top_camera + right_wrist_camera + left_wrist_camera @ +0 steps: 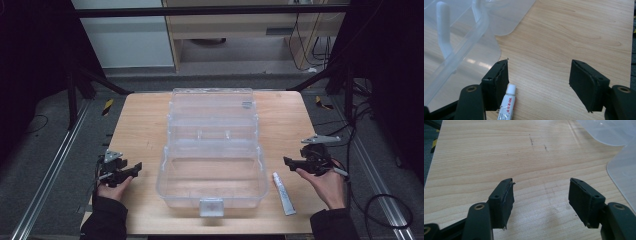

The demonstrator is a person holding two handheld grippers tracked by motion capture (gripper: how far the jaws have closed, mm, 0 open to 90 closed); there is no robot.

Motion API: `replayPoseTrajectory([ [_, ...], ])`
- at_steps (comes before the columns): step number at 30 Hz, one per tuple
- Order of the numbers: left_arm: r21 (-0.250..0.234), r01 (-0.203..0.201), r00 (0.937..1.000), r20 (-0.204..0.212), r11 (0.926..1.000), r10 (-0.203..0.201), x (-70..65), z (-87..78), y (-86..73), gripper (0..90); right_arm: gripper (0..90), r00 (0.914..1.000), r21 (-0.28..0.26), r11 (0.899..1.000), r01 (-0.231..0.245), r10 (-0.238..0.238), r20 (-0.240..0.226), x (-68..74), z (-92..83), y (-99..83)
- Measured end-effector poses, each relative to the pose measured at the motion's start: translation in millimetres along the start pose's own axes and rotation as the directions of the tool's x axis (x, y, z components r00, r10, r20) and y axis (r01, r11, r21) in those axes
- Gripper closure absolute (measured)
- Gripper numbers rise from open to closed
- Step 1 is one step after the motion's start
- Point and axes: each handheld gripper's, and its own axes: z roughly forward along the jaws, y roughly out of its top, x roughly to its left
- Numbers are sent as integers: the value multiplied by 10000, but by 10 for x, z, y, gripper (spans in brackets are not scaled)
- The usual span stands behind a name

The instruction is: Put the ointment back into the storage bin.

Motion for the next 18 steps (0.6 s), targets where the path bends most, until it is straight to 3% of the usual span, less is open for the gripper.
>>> replayPoseTrajectory([
  [11,72,-119,9999,-7,9999,119,-15,12,1,367,355,9993,773,9967,253,-232,-281,128,16,75],
  [18,129,-168,9999,9,9998,168,-18,14,1,367,402,9983,1560,9870,391,-319,-482,192,75,74],
])
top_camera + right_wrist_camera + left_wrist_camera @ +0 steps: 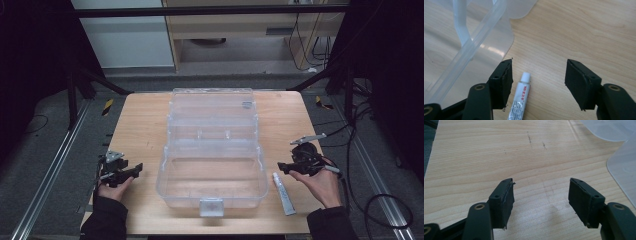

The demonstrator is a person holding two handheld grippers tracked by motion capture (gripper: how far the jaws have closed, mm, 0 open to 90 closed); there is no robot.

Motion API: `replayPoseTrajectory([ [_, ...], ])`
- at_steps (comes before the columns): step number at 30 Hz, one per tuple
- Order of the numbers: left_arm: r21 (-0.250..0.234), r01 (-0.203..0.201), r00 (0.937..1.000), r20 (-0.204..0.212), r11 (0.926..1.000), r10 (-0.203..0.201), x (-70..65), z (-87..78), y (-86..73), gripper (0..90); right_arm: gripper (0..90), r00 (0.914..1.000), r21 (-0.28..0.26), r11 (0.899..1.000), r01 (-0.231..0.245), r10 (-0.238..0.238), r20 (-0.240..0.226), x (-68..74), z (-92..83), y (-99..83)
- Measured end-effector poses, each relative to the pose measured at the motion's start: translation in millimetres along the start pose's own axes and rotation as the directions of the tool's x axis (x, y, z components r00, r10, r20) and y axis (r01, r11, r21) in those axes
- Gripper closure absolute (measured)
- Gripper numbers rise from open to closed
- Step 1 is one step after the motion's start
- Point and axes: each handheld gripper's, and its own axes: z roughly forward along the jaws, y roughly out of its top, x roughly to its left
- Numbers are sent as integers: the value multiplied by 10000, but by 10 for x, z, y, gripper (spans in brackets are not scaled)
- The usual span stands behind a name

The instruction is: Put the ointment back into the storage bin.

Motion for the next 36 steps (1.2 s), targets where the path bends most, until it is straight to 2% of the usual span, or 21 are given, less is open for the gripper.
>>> replayPoseTrajectory([
  [4,18,-17,10000,-2,10000,17,-3,0,1,367,428,10000,530,9986,-11,13,-45,31,39,-5],
  [7,46,-43,10000,-11,10000,43,-5,1,1,367,439,10000,736,9973,-24,30,-78,41,62,-18],
  [11,56,-47,10000,-11,10000,47,-5,2,1,367,461,9999,1274,9918,-77,84,-55,63,111,-54],
  [16,57,-39,10000,-10,10000,39,-7,3,1,367,483,9999,1616,9869,-33,51,-102,82,140,-82],
  [17,84,-26,10000,10,10000,26,-8,4,1,367,491,9999,1831,9831,-28,59,-162,97,153,-89],
  [19,87,-27,10000,19,10000,27,-8,4,1,367,497,9998,1902,9817,73,-37,-191,104,171,-95],
  [26,103,-28,10000,15,9999,28,-7,4,2,367,515,9998,2610,9653,-2,55,-193,142,240,-122],
  [36,141,-43,10000,34,9999,42,-5,6,1,366,539,9995,3198,9472,-211,277,-162,150,331,-153],
])
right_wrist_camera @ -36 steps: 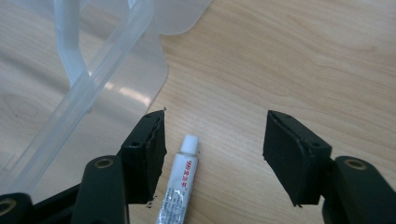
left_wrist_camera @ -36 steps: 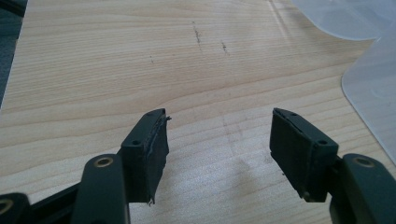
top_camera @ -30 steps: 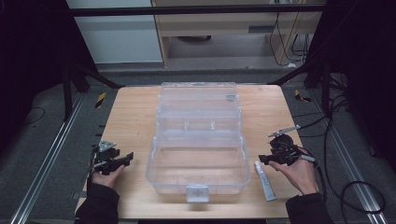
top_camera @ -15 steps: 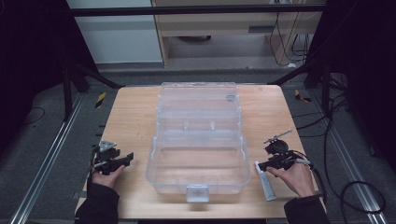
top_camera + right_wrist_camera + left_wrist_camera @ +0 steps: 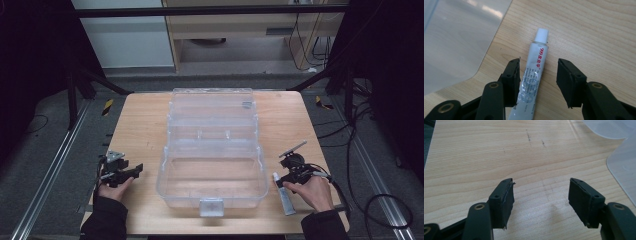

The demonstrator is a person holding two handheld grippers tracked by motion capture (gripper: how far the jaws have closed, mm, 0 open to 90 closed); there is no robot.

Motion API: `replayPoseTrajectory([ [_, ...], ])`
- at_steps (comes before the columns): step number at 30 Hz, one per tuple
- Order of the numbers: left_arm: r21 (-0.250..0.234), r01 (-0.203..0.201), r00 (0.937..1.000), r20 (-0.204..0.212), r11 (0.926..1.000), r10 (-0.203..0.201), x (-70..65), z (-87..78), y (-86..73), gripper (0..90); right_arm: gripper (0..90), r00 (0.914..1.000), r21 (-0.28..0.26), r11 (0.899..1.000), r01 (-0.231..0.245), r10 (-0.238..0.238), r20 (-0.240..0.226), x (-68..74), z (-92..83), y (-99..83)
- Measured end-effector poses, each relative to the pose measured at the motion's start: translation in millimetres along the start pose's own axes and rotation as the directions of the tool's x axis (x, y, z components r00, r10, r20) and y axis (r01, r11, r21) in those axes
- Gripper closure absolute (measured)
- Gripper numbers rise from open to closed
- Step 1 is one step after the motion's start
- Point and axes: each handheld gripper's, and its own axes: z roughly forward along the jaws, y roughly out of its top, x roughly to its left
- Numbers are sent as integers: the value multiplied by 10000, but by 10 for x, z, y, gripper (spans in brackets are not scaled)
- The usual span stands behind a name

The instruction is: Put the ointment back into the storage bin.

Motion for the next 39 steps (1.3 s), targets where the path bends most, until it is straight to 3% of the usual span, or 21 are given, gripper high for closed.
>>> replayPoseTrajectory([
  [39,16,28,10000,-20,10000,-28,8,2,1,368,689,9999,914,9957,-131,122,108,42,277,31],
])
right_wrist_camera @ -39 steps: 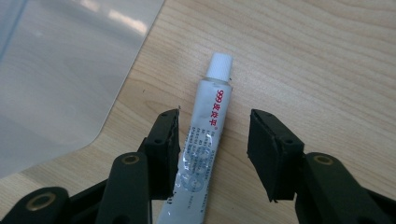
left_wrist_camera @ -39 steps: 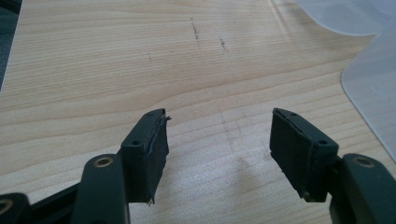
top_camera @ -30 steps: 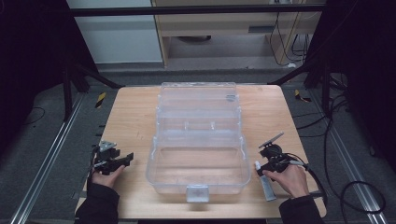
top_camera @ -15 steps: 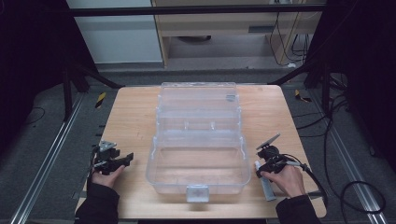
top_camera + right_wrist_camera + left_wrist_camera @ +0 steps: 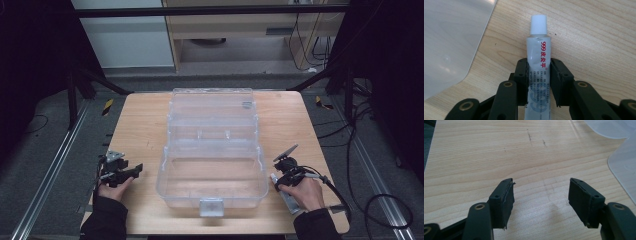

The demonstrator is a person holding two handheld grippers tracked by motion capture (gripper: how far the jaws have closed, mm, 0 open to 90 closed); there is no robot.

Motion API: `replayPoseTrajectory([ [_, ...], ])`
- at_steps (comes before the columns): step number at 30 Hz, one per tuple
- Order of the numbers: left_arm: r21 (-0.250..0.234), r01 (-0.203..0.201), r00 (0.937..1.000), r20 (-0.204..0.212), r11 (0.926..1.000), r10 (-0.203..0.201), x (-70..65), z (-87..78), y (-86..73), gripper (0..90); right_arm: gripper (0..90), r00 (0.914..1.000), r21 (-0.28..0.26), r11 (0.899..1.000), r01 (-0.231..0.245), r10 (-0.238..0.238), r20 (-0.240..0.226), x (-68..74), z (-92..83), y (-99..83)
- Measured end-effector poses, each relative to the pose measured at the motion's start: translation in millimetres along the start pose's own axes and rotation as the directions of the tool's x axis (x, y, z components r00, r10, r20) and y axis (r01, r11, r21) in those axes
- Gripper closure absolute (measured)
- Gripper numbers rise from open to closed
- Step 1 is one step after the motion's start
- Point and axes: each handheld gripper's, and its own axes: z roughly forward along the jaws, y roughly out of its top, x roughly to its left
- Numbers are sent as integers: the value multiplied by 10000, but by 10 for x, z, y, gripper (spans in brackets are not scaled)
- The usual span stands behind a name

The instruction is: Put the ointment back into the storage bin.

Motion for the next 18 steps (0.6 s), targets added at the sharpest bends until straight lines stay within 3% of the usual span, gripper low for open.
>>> replayPoseTrajectory([
  [13,24,-22,10000,-23,10000,22,3,1,2,368,697,9998,310,9995,26,-31,171,8,7,32],
  [18,34,-11,10000,-34,10000,11,3,3,4,368,698,9998,169,9999,36,-39,197,-14,-31,38],
])
